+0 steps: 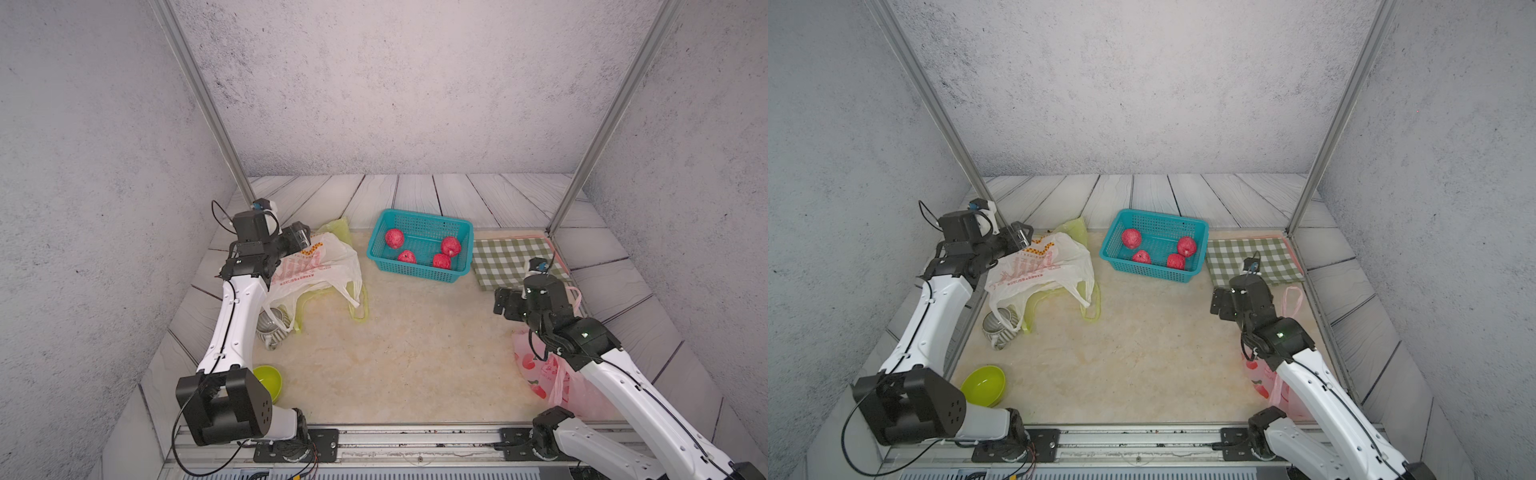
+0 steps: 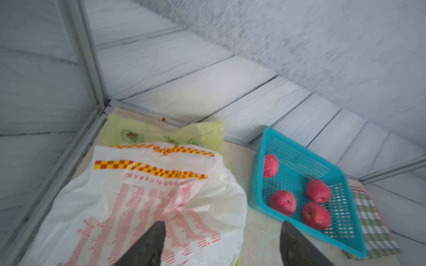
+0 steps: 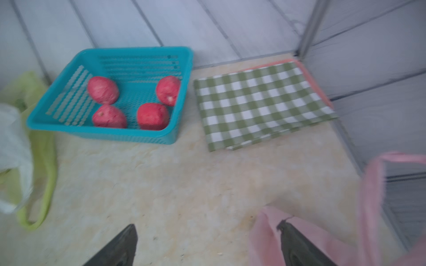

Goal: Untie the knot of a plastic bag & take out the apple
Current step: Place the plastic bag inside the plastic bag, then pick up the plastic bag at the center of the board.

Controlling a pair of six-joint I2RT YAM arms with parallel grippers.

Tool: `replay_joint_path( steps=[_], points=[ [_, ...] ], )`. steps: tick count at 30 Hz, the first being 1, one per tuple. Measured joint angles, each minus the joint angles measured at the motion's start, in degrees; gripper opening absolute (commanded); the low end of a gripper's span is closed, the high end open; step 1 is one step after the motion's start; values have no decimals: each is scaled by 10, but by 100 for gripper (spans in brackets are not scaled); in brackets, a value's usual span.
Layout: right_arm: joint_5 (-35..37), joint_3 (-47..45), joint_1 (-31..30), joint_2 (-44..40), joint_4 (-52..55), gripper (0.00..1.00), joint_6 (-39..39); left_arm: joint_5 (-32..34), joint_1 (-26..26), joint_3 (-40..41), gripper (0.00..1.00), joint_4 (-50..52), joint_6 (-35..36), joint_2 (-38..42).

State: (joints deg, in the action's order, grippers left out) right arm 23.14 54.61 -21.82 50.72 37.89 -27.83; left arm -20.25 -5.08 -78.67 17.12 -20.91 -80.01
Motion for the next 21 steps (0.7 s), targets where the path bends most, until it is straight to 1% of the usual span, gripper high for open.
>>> replay_joint_path(
  steps=[3, 5, 7, 8, 9, 10, 17, 19, 21],
  points=[
    [69, 23, 50, -6, 63, 99, -50, -22, 23, -2, 79, -23, -21, 4],
    [115, 42, 64, 6, 101, 100, -87, -34, 33, -2, 79, -28, -38, -4],
    [150, 52, 75, 21, 129, 100, -115, -45, 37, -2, 81, -28, -55, -13],
    [160, 51, 80, 27, 139, 100, -124, -52, 37, -2, 97, -29, -64, -19],
    [166, 47, 87, 32, 146, 100, -132, -58, 37, -1, 99, -33, -68, -24],
    [170, 42, 92, 35, 149, 100, -138, -62, 37, 1, 99, -37, -78, -26],
    [177, -3, 142, 50, 148, 100, -154, -97, 39, 12, 99, -51, -80, -27],
    [169, -21, 153, 55, 136, 98, -148, -112, 40, 12, 99, -62, -83, -28],
    [147, -36, 160, 65, 115, 93, -134, -127, 40, 14, 99, -74, -91, -30]
  ],
)
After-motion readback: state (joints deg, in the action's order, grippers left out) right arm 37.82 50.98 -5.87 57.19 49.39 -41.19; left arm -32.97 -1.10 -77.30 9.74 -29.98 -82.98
